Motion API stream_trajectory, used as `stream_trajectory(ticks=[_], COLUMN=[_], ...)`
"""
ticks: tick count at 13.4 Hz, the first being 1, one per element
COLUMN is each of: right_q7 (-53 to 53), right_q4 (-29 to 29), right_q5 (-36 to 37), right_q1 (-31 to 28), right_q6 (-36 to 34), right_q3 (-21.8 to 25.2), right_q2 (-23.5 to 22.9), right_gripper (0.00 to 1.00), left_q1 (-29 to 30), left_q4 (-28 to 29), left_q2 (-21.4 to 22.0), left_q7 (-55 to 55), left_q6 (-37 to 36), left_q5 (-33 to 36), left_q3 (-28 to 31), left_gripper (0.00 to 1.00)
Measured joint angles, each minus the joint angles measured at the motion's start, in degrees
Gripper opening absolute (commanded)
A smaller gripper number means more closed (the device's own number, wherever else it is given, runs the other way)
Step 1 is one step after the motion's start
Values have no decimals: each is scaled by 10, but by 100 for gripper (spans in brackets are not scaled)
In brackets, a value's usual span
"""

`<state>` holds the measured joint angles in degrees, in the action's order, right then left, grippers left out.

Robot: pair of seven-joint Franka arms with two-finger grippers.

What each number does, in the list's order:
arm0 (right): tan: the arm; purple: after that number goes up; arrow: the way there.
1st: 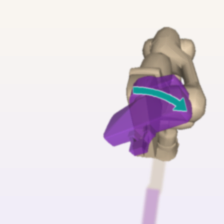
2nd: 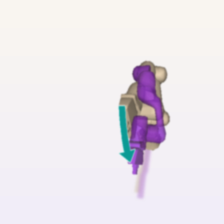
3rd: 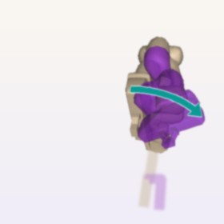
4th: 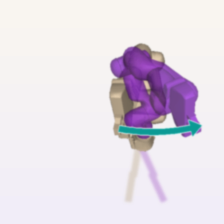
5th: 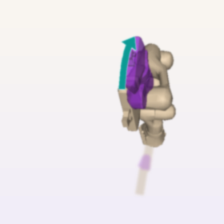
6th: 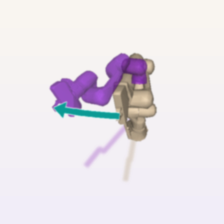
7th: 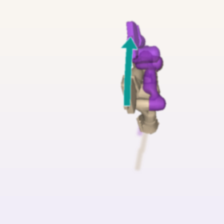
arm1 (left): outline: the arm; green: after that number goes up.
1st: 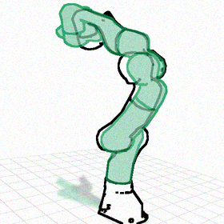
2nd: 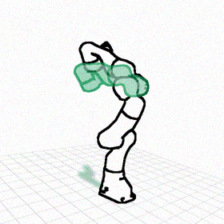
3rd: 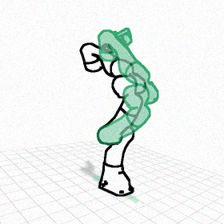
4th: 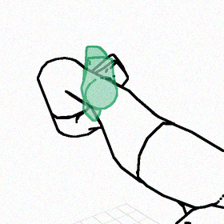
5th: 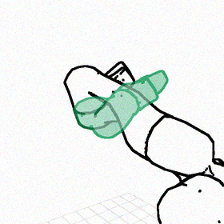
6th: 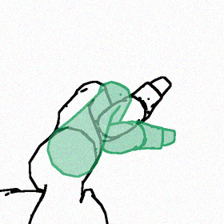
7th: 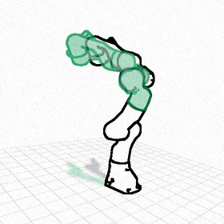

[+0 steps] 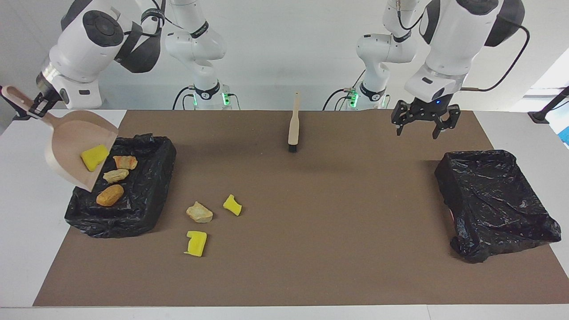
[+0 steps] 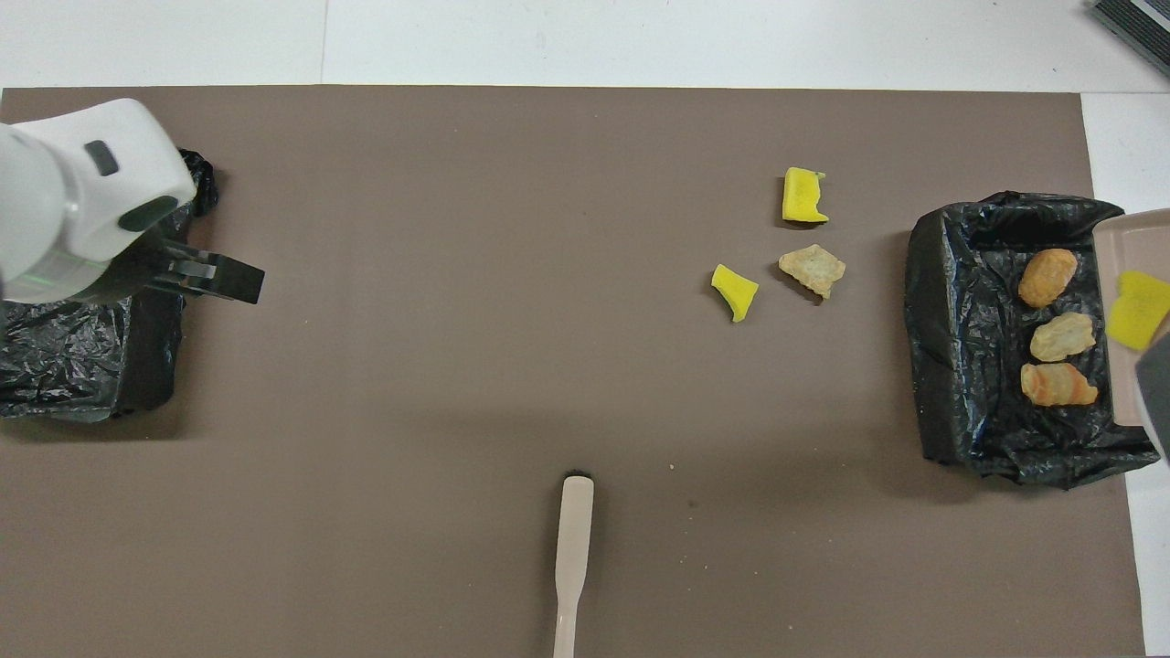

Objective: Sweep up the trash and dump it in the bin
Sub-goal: 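Tilt the dustpan over the bin while the left gripper drops the brush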

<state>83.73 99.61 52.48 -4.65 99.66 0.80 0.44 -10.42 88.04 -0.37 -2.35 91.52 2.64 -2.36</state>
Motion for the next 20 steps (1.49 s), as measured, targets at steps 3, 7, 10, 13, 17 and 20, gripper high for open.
stream_trajectory(ticks=[3, 7, 10, 13, 17, 20], right_q7=[-45, 7, 28, -7, -74, -69], right_q4=[39, 8, 9, 23, 75, 61], right_q5=[-2, -1, -18, 30, 65, 49], right_q1=[1, -10, -7, 33, 38, 35], right_q6=[10, 10, 17, 14, 16, 15], right_q3=[-1, 7, 2, -7, -8, -2], right_q2=[-1, 9, 15, 13, 9, 18], right_gripper=[0, 0, 0, 0, 0, 0], left_q1=[17, 17, 27, 42, 43, 45], left_q4=[-13, -7, 0, 0, 0, -6], left_q2=[29, 47, 53, 53, 50, 45], left_q7=[-16, -18, -18, -18, -18, -18], left_q6=[-51, -82, -81, -80, -80, -81], left_q5=[-14, -21, -35, -48, -48, -48], left_q3=[0, -5, -2, 0, 1, 1], left_gripper=[100, 100, 100, 100, 100, 100])
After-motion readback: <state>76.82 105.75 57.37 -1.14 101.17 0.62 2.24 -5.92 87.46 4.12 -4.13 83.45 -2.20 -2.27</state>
